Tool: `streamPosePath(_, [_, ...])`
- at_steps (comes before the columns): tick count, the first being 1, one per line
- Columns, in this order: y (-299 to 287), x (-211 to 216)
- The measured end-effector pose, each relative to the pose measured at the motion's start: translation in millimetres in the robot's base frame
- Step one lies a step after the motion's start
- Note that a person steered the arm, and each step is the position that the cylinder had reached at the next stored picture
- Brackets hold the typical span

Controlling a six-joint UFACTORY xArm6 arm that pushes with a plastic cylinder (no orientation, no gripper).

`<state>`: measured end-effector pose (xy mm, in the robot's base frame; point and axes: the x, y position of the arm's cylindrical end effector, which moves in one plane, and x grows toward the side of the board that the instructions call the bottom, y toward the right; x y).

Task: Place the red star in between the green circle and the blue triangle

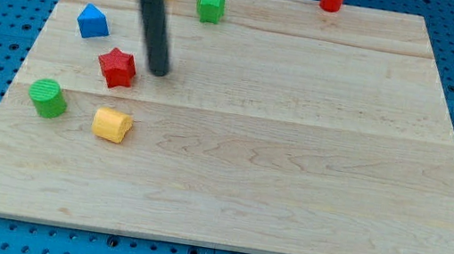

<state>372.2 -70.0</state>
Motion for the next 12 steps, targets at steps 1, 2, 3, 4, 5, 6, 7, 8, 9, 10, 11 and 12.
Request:
streamPosePath(1, [116, -56])
streamPosePath(2, [183, -82])
streamPosePath(3, [184, -82])
streamPosePath(4, [189, -53])
streamPosePath(5, [276, 42])
streamPosePath(6, [251, 60])
streamPosePath(7, [193, -1])
streamPosePath(8, [137, -46])
streamPosePath(9, [201, 47])
streamPosePath(10, [290, 76])
streamPosePath(11, [268, -4])
streamPosePath(12, [273, 50])
